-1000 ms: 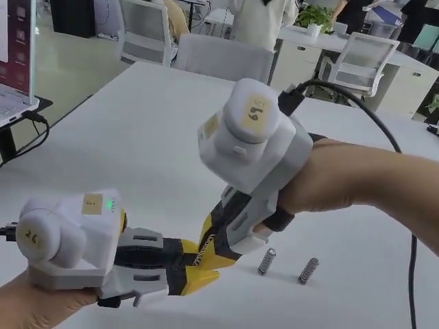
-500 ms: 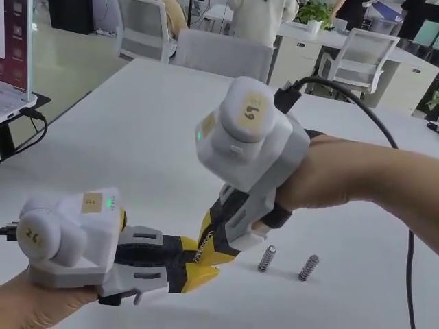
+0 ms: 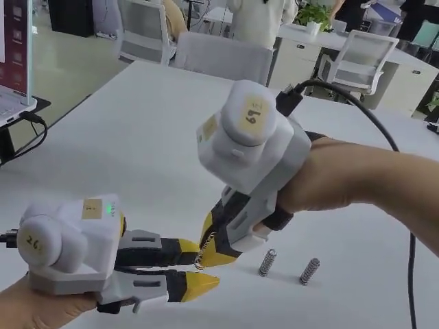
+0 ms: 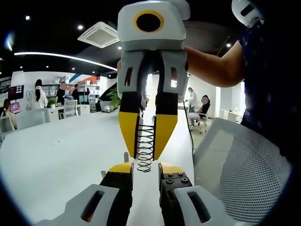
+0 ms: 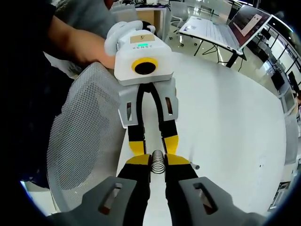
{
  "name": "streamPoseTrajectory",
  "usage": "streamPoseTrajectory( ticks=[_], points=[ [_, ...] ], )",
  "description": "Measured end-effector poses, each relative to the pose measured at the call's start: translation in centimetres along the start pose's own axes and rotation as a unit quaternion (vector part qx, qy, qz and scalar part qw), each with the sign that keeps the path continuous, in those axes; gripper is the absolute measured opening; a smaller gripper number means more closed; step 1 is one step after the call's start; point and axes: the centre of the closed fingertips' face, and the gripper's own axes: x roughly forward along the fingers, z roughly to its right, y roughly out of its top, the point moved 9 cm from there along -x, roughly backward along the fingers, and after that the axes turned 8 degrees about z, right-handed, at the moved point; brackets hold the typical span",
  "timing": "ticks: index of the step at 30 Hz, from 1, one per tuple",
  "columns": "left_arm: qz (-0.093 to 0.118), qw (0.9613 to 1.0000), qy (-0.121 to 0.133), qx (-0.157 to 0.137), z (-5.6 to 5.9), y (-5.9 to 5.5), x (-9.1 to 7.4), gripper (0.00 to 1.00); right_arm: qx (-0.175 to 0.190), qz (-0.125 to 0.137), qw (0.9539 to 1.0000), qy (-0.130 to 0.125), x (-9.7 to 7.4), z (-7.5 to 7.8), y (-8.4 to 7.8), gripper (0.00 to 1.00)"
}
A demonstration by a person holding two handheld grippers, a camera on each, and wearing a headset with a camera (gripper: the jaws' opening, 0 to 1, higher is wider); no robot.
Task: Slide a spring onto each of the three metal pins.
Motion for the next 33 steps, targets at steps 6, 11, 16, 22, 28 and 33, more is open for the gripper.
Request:
streamPoseTrajectory(
  ticks=[6,11,16,22,28,33],
  points=[
    [-0.001,1.0,0.008,-0.003,-0.1,-0.1,-0.3,0.2,0.003,-0.001,1.0,-0.001,-0.2,0.1,-0.1,0.08],
    [-0.002,0.9998,0.019,-0.009,-0.2,-0.3,-0.6,0.29,0.004,-0.003,1.0,-0.003,-0.3,-0.1,-0.2,0.08],
    [-0.003,0.9995,0.03,-0.011,-0.3,-0.4,-1.0,0.35,0.006,-0.003,1.0,-0.005,-0.5,0.0,-0.3,0.08],
    [-0.006,0.9988,0.047,-0.014,-0.6,-0.7,-1.4,0.45,0.007,-0.003,0.9999,-0.007,-0.7,0.1,-0.4,0.08],
    [-0.012,0.9979,0.06,-0.022,-0.7,-1.0,-1.8,0.53,0.01,0.001,0.9999,-0.013,-1.2,0.5,-0.6,0.08],
    [-0.015,0.9972,0.069,-0.024,-0.8,-1.3,-2.2,0.58,0.011,-0.002,0.9998,-0.016,-1.3,0.8,-0.8,0.08]
  ],
)
